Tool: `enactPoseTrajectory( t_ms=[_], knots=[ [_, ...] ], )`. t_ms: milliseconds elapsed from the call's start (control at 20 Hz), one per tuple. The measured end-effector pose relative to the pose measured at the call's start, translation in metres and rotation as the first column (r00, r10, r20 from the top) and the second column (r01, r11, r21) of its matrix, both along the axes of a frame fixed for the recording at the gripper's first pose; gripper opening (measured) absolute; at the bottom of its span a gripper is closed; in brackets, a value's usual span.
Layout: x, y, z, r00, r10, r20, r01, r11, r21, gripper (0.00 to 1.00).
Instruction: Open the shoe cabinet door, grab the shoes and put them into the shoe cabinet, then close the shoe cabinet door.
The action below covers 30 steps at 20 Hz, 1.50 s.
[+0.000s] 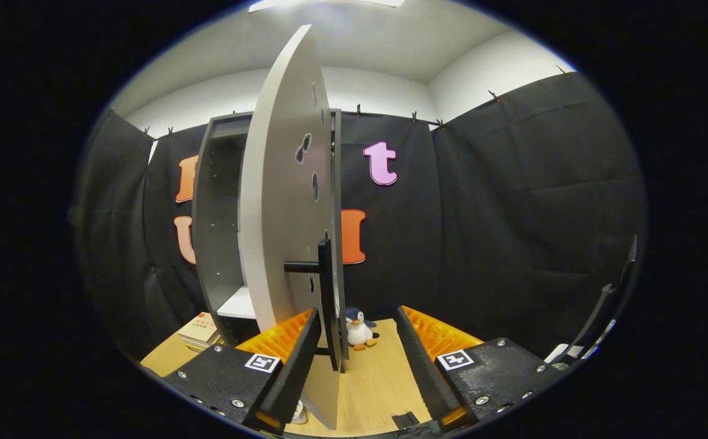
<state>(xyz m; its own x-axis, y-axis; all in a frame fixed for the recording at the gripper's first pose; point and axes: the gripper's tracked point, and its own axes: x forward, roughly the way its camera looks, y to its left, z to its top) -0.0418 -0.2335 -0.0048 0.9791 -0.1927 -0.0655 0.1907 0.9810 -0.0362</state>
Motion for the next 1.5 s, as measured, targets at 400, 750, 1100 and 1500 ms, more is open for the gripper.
enactPoseTrajectory(
  t_ms=[400, 750, 1100, 1500],
  knots=[
    [-0.019, -0.019, 0.010, 0.998, -0.056, 0.006, 0.057, 0.998, -0.036, 0.79],
    [-0.030, -0.055, 0.003, 0.989, -0.150, 0.002, 0.150, 0.989, -0.017, 0.79],
    [-0.045, -0.010, 0.025, 0.995, -0.089, 0.038, 0.089, 0.996, 0.024, 0.80],
    [-0.030, 0.109, -0.016, 0.995, 0.093, -0.022, -0.093, 0.995, 0.030, 0.80]
  ],
)
